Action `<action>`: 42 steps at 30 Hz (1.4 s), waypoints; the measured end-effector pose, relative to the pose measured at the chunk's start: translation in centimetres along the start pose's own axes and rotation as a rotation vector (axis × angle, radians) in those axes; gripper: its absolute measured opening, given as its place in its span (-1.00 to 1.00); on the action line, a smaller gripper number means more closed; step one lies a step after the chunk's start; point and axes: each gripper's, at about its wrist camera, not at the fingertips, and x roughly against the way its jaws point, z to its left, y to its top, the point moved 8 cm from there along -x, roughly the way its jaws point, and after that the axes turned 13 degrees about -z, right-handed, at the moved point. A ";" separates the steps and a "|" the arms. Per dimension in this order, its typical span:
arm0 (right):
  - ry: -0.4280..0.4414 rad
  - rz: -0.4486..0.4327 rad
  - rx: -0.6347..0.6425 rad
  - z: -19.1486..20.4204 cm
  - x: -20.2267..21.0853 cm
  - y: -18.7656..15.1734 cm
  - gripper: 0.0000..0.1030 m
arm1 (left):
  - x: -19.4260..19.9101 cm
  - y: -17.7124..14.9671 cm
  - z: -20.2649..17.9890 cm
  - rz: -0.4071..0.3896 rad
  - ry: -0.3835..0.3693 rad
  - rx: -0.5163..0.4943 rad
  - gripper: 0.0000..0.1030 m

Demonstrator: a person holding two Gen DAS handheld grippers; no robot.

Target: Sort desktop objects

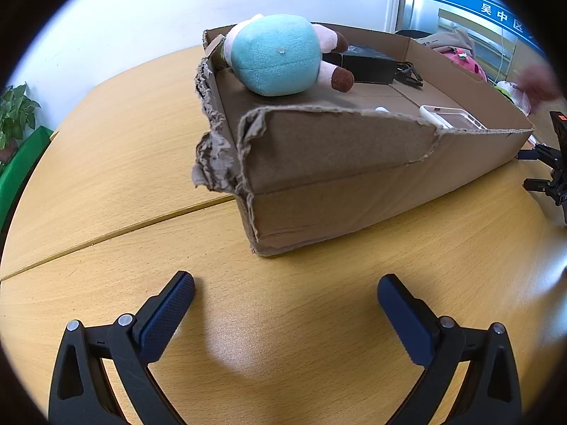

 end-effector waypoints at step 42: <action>0.012 0.003 0.013 -0.4 0.2 0.1 1.00 | 0.2 0.1 -0.6 0.000 0.013 0.009 1.00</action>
